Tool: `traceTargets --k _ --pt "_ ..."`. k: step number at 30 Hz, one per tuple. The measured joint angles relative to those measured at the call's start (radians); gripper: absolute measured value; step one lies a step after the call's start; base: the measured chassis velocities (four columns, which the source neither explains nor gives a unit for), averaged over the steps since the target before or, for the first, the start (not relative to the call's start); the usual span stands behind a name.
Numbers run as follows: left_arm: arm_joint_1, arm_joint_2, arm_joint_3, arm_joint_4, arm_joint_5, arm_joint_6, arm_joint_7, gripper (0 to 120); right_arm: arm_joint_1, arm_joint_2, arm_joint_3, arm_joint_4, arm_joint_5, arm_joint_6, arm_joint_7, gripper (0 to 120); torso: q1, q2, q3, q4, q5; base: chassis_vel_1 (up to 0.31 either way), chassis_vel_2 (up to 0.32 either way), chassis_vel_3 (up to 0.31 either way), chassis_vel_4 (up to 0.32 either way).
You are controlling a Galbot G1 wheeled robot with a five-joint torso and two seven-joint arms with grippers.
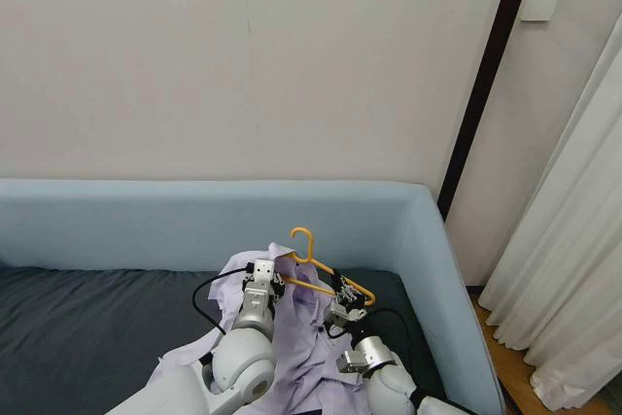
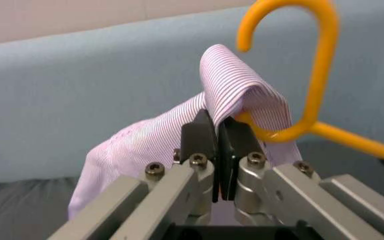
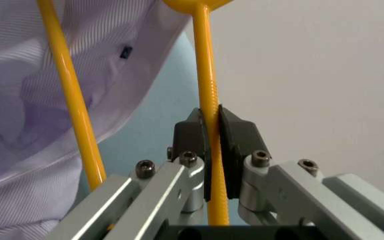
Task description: Pick up the clothes from the sofa and hang them on the clothes hanger.
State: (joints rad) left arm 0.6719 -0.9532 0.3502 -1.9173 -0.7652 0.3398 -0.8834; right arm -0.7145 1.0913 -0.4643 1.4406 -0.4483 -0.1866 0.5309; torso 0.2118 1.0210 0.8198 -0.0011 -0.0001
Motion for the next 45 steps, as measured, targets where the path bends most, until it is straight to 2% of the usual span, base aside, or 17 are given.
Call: traceTargets --k 6,9,15,22,27,29,30,32,34,35,37,38,39,42,43,45 --pt "-0.003 -0.002 0.014 0.002 0.037 -0.004 0.029 0 0.016 0.001 -0.022 0.013 0.02 -0.015 -0.007 4 0.0 0.0 0.0 -0.0002 0.0 0.0 0.0 0.0 0.0" --pt "0.05 0.009 0.01 -0.015 0.062 -0.004 0.04 0 0.028 -0.003 -0.025 0.035 0.05 -0.03 -0.003 4 0.0 0.0 0.0 -0.0002 -0.0002 0.0 0.0 0.0 0.0" --pt "0.175 0.035 -0.062 -0.043 0.131 -0.014 0.066 0 0.035 -0.033 -0.014 0.079 0.073 -0.039 -0.004 4 0.0 0.0 0.0 0.0003 -0.0001 0.0 0.0 0.0 0.0" --pt "0.192 0.025 -0.073 -0.051 0.144 -0.025 0.077 0 0.048 -0.04 -0.028 0.105 0.073 -0.051 -0.017 4 0.0 0.0 0.0 -0.0002 -0.0001 0.0 0.0 0.0 0.0" --pt "0.22 0.028 -0.065 -0.063 0.163 0.002 0.083 0 0.072 -0.044 -0.05 0.126 0.124 -0.089 -0.025 4 0.0 0.0 0.0 0.0 -0.0002 0.0 0.0 0.0 0.0" --pt "0.245 0.039 -0.081 -0.08 0.166 0.043 0.088 8 0.078 -0.05 -0.048 0.127 0.13 -0.089 -0.025 4 0.0 0.0 0.0 0.0 -0.0001 0.0 0.0 0.0 0.0" --pt "0.245 0.039 -0.081 -0.08 0.166 0.043 0.088 8 0.078 -0.05 -0.048 0.127 0.13 -0.089 -0.025 4 0.0 0.0 0.0 0.0 -0.0001 0.0 0.0 0.0 0.0" --pt "0.282 0.055 -0.121 -0.1 0.18 0.062 0.109 18 0.081 -0.058 -0.043 0.127 0.132 -0.089 -0.025 4 0.0 0.0 0.0 -0.0001 -0.0002 0.0 0.0 0.0 0.0" --pt "0.333 0.08 -0.171 -0.11 0.229 0.035 0.158 26 0.081 -0.064 -0.037 0.127 0.132 -0.083 -0.025 4 0.0 0.0 0.0 -0.0002 -0.0002 0.0 0.0 0.0 0.0" --pt "0.333 0.08 -0.171 -0.11 0.229 0.035 0.158 26 0.081 -0.064 -0.037 0.127 0.132 -0.083 -0.025 4 0.0 0.0 0.0 -0.0002 -0.0002 0.0 0.0 0.0 0.0" --pt "0.404 0.117 -0.228 -0.133 0.279 -0.019 0.25 36 0.082 -0.065 -0.027 0.121 0.127 -0.067 -0.024 4 0.0 0.0 0.0 0.0002 -0.0002 0.0 0.0 0.0 0.0" --pt "0.436 0.138 -0.246 -0.149 0.288 -0.055 0.283 39 0.082 -0.065 -0.021 0.119 0.118 -0.059 -0.024 4 0.0 0.0 0.0 0.0003 -0.0004 0.0 0.0 0.0 0.0" --pt "0.436 0.138 -0.246 -0.149 0.288 -0.055 0.283 39 0.082 -0.065 -0.021 0.119 0.118 -0.059 -0.024 4 0.0 0.0 0.0 0.0003 -0.0004 0.0 0.0 0.0 0.0" --pt "0.513 0.234 -0.344 -0.22 0.254 -0.223 0.465 56 0.076 -0.072 0.017 0.114 0.07 -0.02 -0.026 4 0.0 0.0 0.0 0.0006 -0.0005 0.0 0.0 0.0 0.0" --pt "0.513 0.234 -0.344 -0.22 0.254 -0.223 0.465 56 0.076 -0.072 0.017 0.114 0.07 -0.02 -0.026 4 0.0 0.0 0.0 0.0006 -0.0005 0.0 0.0 0.0 0.0" --pt "0.492 0.312 -0.382 -0.233 0.198 -0.308 0.556 65 0.067 -0.082 0.039 0.112 0.047 0.004 -0.027 4 0.0 0.0 0.0 0.0001 0.0001 0.0 0.0 0.0 0.0"
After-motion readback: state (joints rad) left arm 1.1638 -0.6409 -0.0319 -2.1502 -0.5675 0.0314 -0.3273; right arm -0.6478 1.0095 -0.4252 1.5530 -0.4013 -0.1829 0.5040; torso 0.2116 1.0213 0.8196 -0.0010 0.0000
